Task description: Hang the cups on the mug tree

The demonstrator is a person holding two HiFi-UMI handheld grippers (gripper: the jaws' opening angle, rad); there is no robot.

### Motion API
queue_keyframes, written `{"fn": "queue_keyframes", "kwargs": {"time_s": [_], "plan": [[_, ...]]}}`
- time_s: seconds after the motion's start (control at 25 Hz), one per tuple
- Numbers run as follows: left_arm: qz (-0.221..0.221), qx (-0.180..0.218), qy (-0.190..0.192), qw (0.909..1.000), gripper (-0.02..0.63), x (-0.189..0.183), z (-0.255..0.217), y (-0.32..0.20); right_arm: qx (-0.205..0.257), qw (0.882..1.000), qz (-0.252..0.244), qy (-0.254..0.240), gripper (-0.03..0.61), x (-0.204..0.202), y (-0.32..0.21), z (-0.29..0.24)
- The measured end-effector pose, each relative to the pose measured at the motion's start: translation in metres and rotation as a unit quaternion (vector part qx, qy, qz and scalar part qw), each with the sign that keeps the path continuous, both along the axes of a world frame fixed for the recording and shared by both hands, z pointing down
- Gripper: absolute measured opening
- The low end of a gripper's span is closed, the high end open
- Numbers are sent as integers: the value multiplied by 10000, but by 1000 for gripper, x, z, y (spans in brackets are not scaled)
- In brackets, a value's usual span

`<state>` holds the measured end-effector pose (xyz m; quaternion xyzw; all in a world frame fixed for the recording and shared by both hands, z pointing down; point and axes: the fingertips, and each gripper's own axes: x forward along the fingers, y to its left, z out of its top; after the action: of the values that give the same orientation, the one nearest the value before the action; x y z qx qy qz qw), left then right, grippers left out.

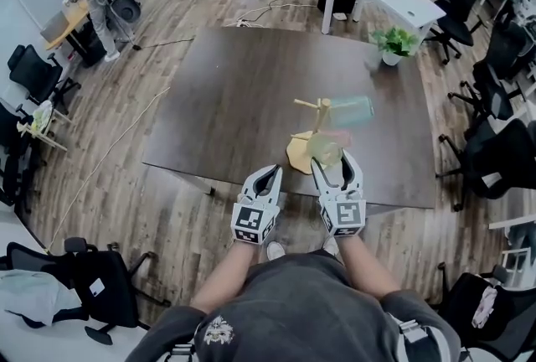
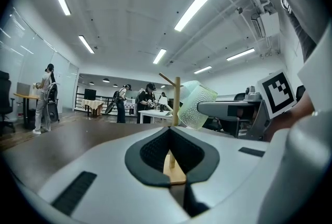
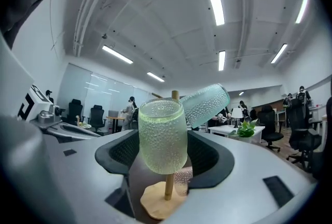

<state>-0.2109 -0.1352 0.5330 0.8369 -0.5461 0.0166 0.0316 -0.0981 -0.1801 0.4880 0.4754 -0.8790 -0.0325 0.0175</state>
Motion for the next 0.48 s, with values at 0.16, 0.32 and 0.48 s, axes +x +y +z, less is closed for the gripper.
{"fn": "queue_keyframes", "kwargs": {"time_s": [0.16,0.32,0.48], "plan": [[21,-8,39,10000,6,-6,3,0,0,9997,189,161,305,-2,-4,7],[59,-25,55,10000,6,-10,7,1,-30,9986,377,367,305,-2,-7,17],[62,-35,71,9999,6,-14,8,1,-175,9970,509,556,305,1,-8,32]]}}
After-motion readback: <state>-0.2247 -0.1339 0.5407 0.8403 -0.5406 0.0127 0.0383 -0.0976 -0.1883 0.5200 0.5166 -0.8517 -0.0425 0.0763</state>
